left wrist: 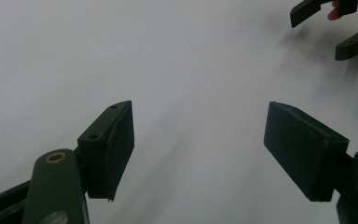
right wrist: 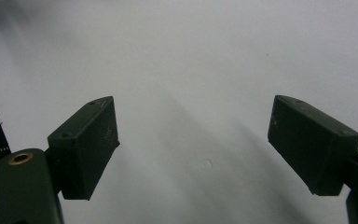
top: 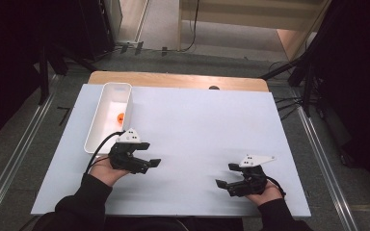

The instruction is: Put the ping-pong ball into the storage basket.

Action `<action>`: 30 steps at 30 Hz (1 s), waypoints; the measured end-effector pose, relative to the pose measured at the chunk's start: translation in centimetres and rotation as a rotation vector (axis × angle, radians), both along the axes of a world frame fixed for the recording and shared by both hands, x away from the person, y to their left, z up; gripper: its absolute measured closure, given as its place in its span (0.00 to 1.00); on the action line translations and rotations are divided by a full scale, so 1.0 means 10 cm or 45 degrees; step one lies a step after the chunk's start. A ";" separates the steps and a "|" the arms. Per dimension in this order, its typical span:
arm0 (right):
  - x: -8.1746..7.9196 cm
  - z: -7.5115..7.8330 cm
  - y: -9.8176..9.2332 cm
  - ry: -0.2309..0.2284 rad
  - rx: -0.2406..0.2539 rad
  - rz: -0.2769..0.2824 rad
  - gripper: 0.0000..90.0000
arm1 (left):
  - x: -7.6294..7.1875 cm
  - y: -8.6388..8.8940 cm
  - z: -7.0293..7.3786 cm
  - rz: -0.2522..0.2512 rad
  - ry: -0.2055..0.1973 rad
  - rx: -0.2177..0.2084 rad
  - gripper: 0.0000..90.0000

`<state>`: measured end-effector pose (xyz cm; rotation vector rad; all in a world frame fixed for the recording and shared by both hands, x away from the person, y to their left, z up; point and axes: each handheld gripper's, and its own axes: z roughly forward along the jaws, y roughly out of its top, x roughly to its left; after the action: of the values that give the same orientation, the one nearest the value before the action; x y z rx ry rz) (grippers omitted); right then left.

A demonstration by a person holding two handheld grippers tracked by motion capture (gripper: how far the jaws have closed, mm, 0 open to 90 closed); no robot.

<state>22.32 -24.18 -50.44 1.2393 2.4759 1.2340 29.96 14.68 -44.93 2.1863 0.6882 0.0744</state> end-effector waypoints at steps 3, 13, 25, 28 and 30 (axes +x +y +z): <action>0.00 0.00 0.00 -0.002 0.003 -0.003 0.16 | -0.03 0.02 -0.02 -0.014 0.002 -0.010 0.28; 0.00 0.00 0.00 0.000 0.004 -0.004 0.16 | -0.07 0.08 -0.09 -0.054 0.012 0.009 0.28; 0.00 0.00 -0.01 0.001 0.006 -0.008 0.16 | -0.12 0.19 -0.16 -0.071 0.032 0.017 0.28; 0.00 0.00 -0.01 0.001 0.005 -0.006 0.16 | -0.14 0.21 -0.17 -0.095 0.043 0.028 0.28; 0.00 0.00 -0.01 -0.004 0.004 -0.008 0.16 | -0.15 0.22 -0.18 -0.102 0.045 0.029 0.28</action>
<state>22.33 -24.30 -50.45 1.2437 2.4668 1.2380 28.50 16.84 -46.74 2.2390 0.6210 0.0017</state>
